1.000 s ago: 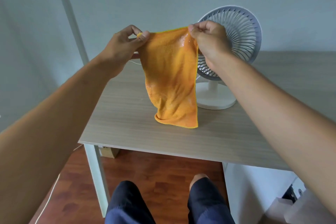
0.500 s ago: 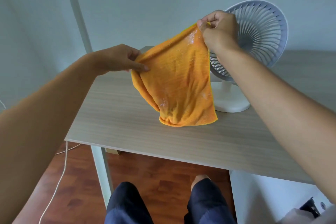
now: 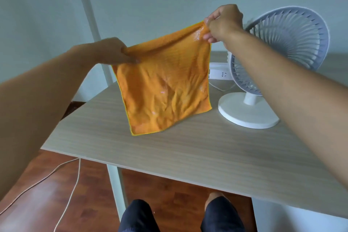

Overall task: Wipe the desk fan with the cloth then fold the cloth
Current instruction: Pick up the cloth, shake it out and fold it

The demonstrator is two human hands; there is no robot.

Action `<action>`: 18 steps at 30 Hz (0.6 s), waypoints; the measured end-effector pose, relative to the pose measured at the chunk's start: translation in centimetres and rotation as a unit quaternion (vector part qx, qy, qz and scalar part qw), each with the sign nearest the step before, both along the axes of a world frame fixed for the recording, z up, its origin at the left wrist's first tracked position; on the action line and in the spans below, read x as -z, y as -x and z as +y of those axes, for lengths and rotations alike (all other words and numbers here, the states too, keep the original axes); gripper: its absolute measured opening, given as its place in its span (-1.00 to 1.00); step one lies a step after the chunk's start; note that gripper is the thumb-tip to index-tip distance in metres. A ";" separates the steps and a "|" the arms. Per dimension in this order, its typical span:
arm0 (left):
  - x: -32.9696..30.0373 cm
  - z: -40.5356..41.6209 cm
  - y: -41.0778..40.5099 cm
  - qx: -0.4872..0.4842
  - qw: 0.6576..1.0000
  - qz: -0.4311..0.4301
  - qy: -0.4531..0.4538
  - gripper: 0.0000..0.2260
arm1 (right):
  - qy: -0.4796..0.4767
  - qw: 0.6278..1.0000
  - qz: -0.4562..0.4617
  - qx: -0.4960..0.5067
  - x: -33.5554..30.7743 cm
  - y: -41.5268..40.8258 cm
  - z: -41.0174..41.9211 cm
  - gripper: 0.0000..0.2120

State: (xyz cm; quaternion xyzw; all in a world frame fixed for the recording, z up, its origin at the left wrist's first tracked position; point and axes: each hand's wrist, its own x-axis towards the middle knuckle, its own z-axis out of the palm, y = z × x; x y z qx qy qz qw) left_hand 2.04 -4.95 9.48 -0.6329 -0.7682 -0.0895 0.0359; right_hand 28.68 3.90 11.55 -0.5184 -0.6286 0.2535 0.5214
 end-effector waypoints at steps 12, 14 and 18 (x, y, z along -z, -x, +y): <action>3.6 -3.1 -0.2 0.040 0.977 -0.012 -0.211 -0.84 | -0.105 0.993 0.009 -0.060 4.1 -3.4 -4.3 -0.74; 7.1 -4.9 -0.8 0.085 0.983 -0.010 -0.165 -0.83 | -0.090 0.991 -0.035 -0.090 7.5 -5.1 -7.2 -0.73; 12.3 -8.4 -1.7 0.185 0.980 -0.062 0.028 -0.74 | 0.045 0.970 -0.161 -0.178 13.0 -8.5 -11.7 -0.84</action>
